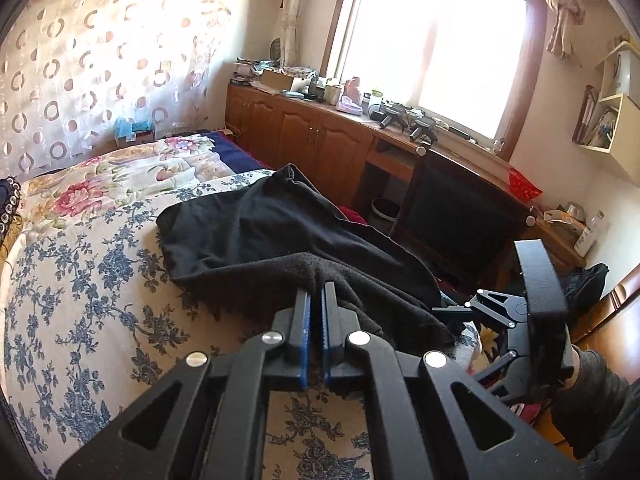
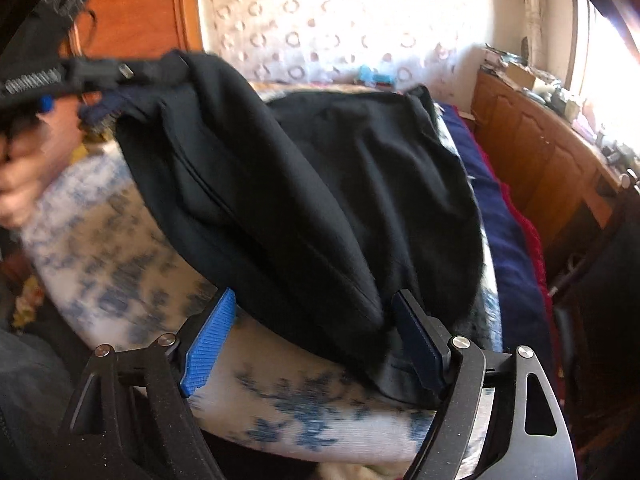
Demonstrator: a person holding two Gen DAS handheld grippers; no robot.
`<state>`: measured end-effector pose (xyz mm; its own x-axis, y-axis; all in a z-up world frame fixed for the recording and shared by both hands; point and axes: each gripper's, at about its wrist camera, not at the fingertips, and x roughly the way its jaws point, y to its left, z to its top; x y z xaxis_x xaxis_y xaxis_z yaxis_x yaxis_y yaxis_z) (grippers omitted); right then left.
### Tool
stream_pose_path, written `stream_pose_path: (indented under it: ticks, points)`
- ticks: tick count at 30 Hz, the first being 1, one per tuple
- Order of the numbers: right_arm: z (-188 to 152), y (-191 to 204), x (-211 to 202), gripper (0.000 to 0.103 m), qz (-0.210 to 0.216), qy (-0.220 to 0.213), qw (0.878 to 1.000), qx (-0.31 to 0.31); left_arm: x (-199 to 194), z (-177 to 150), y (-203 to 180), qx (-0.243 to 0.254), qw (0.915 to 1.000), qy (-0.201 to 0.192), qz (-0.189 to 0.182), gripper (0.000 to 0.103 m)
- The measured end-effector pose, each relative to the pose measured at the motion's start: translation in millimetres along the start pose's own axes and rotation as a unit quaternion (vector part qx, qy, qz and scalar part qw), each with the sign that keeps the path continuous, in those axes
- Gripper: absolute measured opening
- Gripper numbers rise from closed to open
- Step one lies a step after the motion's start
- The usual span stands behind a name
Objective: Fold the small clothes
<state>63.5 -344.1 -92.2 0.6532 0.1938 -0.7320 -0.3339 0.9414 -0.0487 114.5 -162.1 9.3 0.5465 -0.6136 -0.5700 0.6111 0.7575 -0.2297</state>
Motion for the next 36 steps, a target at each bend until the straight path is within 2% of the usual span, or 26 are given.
stream_pose_path:
  ticks: [3, 8, 10, 12, 13, 15, 19, 25, 29, 33, 36]
  points:
    - [-4.1, -13.1, 4.2, 0.082, -0.004, 0.008, 1.000, 0.013, 1.9, 0.2, 6.0, -0.006, 1.0000, -0.001, 0.001, 0.001]
    - [-5.7, -17.8, 6.4, 0.082, -0.006, 0.007, 1.000, -0.002, 6.9, 5.9, 18.4, -0.021, 0.9997, -0.006, -0.007, 0.001]
    - [-6.9, -15.6, 5.9, 0.078, -0.015, 0.001, 1.000, -0.016, 7.9, 8.9, 21.5, -0.024, 0.9996, -0.008, -0.009, 0.001]
    - [-3.9, -19.5, 6.1, 0.055, -0.015, 0.000, 1.000, -0.020, 8.2, 11.6, 24.7, -0.026, 0.9995, -0.011, -0.012, 0.001]
    - [-1.6, -22.7, 6.5, 0.037, -0.020, 0.001, 0.999, -0.025, 8.1, 12.9, 26.6, -0.028, 0.9995, -0.011, -0.013, 0.001]
    - [6.5, -35.5, 9.7, 0.012, -0.033, 0.007, 0.999, -0.024, 6.8, 15.7, 29.8, -0.031, 0.9993, -0.012, -0.018, 0.001]
    - [27.6, -52.3, 0.8, 0.008, -0.031, -0.019, 0.999, -0.021, 3.8, 22.3, 34.6, -0.030, 0.9993, -0.018, -0.012, 0.001]
    - [93.4, -67.9, -8.8, 0.006, -0.051, -0.084, 0.994, -0.045, 11.2, 38.3, 62.3, -0.038, 0.9988, -0.022, 0.022, 0.003]
    - [146.3, -71.4, 15.4, 0.005, -0.048, -0.104, 0.991, -0.070, 26.0, 50.6, 93.8, -0.059, 0.9973, -0.016, 0.041, 0.003]
    - [180.8, -78.2, 52.7, 0.005, -0.039, -0.095, 0.992, -0.078, 46.0, 59.5, 123.7, -0.082, 0.9950, 0.000, 0.056, 0.006]
    - [197.6, -87.4, 83.9, 0.005, -0.029, -0.079, 0.994, -0.076, 56.2, 62.6, 140.3, -0.083, 0.9929, 0.001, 0.085, 0.008]
